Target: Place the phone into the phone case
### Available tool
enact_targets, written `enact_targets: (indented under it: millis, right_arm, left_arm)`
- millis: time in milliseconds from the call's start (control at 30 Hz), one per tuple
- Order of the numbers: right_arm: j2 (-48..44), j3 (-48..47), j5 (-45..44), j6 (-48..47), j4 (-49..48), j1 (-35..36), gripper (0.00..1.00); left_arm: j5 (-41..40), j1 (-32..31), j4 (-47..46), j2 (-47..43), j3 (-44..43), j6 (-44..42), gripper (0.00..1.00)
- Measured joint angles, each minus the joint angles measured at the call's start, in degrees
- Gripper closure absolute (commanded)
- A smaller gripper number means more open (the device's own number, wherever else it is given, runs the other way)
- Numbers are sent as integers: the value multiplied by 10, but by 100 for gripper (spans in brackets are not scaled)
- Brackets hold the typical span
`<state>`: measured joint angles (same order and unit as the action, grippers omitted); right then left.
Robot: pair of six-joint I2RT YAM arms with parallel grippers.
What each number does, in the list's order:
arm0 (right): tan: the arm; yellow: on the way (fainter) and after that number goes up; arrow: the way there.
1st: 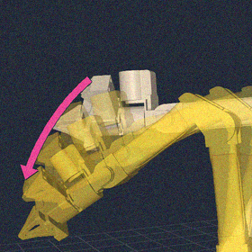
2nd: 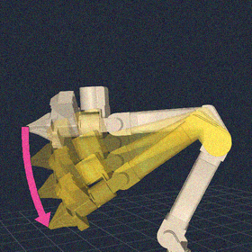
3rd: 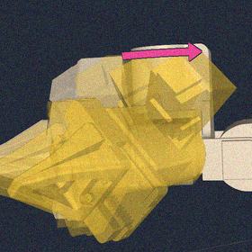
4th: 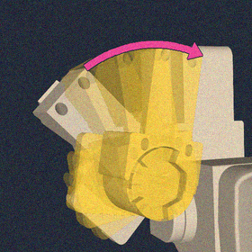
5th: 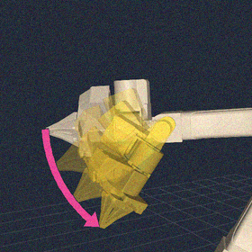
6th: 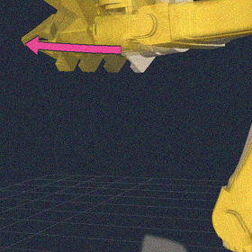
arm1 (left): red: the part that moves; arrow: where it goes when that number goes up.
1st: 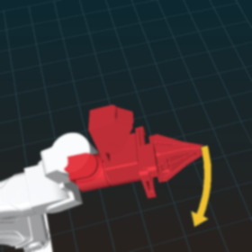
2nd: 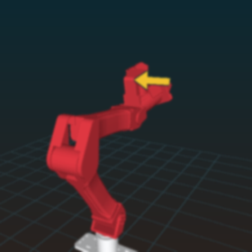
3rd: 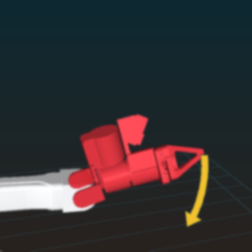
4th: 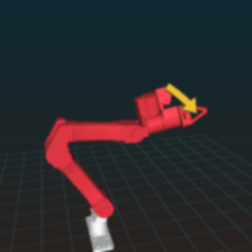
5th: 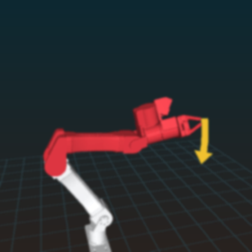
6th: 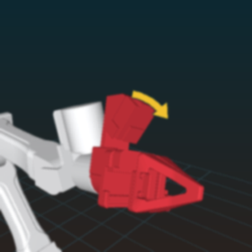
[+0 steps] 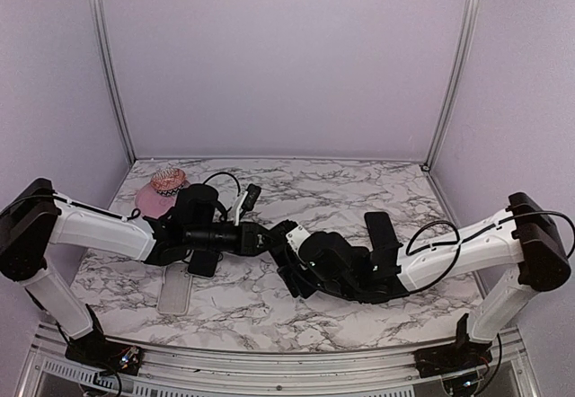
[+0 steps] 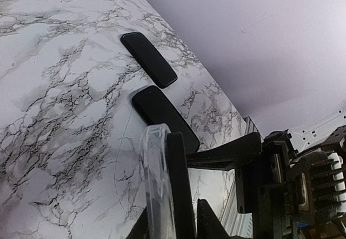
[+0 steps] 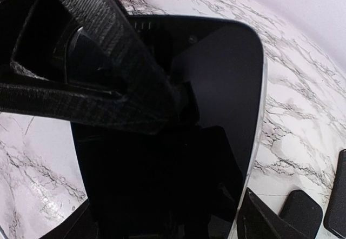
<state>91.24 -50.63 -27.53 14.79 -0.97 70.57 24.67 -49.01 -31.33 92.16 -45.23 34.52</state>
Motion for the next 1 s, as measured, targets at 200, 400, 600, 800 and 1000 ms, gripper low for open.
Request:
enact_targets:
  millis: [200,400,600,800,1000]
  right_arm:
    - [26,10,-9,-9,-28,-5,65]
    - [32,40,36,-14,-73,-24,2]
    - [12,75,159,-43,-106,-63,1]
    - [-49,123,332,-102,-122,-141,5]
    - [-51,122,450,-168,-137,-190,14]
  left_arm:
    - [9,0,-9,24,0,12,100]
    - [10,0,-18,46,0,1,100]
    - [23,0,40,55,-14,-96,100]
    - [23,-10,130,41,-59,-229,100]
    - [21,-32,217,38,-107,-367,100]
